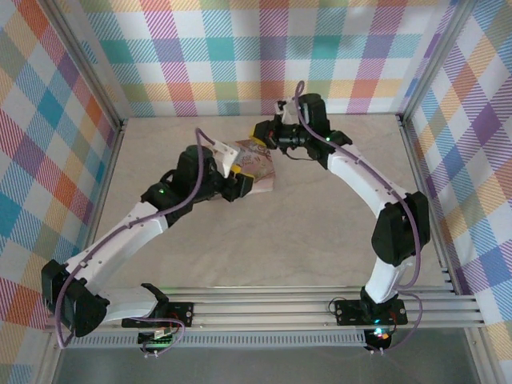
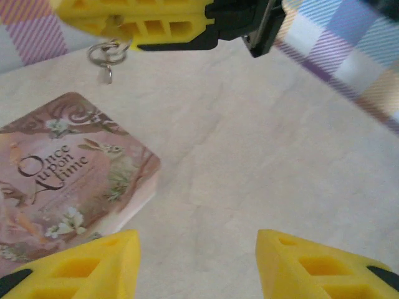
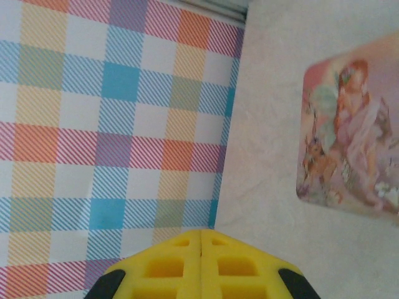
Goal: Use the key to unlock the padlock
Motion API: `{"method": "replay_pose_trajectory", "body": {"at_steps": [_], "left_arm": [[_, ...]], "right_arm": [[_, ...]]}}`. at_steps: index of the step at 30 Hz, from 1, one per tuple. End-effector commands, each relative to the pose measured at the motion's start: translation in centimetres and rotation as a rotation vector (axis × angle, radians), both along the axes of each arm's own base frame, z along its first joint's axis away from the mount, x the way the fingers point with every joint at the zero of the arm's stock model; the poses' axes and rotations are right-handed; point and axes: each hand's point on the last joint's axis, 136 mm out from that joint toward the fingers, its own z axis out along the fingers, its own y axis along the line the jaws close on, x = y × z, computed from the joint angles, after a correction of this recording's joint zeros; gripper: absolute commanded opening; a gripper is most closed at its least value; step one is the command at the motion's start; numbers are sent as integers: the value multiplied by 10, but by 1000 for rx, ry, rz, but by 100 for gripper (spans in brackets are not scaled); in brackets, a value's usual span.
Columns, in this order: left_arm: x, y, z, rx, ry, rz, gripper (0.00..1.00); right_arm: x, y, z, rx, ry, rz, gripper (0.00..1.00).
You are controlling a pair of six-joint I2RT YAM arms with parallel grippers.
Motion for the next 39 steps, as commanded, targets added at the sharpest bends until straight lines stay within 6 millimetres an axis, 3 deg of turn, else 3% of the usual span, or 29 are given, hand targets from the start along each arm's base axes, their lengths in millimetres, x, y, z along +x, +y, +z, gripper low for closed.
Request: {"method": "replay_pose_trajectory", "body": {"at_steps": [1,4,8,16,27,39], "left_arm": [[-20,6,24,-214,198,-47,52],[-16,11,38,-378,289,-56,53],[-1,18,66,-560,284,-38,57],[26,9,99,-857,330,-78,54],[40,2,102,-899,323,-82,50],[41,-14,112,-918,323,-134,42]], "right_arm": [[-9,-2,60,37,-324,114,0],[-17,-2,77,72,-451,185,0],[-29,-4,93,127,-556,250,0],[-40,-5,98,142,-576,288,0],[-45,2,97,167,-536,298,0],[-52,10,92,175,-494,311,0]]}}
